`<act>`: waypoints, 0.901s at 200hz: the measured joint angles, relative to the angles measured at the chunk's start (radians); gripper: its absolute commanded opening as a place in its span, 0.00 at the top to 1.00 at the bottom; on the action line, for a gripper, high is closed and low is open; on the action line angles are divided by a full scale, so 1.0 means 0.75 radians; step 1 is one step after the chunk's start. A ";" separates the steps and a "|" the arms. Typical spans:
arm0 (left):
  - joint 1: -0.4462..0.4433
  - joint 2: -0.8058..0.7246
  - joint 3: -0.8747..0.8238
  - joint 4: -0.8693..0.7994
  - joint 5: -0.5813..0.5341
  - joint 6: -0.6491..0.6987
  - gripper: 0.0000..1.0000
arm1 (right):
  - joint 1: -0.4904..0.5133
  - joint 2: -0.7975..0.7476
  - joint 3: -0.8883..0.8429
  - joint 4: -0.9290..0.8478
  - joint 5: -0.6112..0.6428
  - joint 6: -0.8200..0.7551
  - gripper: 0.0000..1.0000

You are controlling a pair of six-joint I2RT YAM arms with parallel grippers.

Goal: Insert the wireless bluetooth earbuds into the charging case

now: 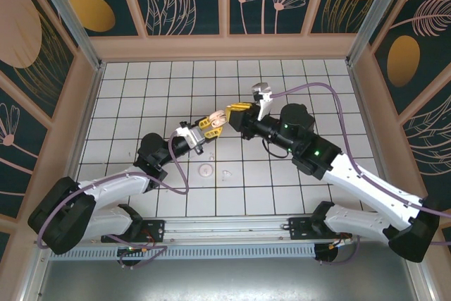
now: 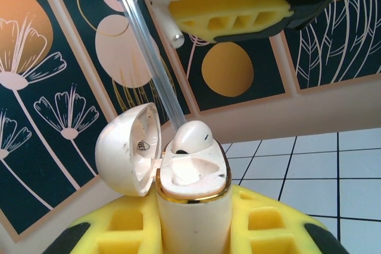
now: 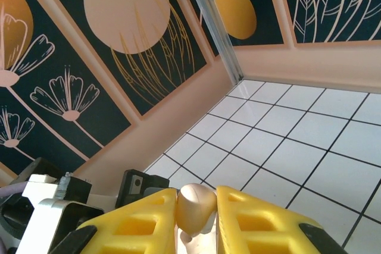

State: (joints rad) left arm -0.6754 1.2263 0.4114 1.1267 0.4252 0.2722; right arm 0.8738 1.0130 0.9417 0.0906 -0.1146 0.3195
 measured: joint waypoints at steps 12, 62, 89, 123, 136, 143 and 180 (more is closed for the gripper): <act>0.000 0.000 0.000 -0.011 -0.006 -0.014 0.89 | -0.001 -0.001 0.000 0.000 -0.010 0.000 0.79; 0.000 0.041 0.018 -0.026 0.021 -0.277 0.90 | -0.030 0.018 0.013 -0.012 -0.094 -0.015 0.79; 0.000 0.076 0.026 -0.019 0.065 -0.427 0.90 | -0.074 0.069 0.048 -0.037 -0.180 -0.035 0.79; 0.000 0.132 0.082 0.006 0.138 -0.582 0.90 | -0.126 0.146 0.101 -0.072 -0.293 -0.053 0.80; 0.000 0.149 0.088 0.033 0.157 -0.637 0.90 | -0.141 0.163 0.113 -0.090 -0.327 -0.069 0.80; 0.000 0.159 0.091 0.050 0.163 -0.667 0.90 | -0.150 0.164 0.113 -0.098 -0.342 -0.074 0.80; 0.000 0.209 0.104 0.128 0.191 -0.789 0.90 | -0.200 0.164 0.113 -0.131 -0.424 -0.096 0.79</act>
State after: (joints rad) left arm -0.6754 1.3827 0.4896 1.2224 0.5686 -0.3199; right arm 0.7235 1.1362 1.0264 -0.0078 -0.4324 0.2478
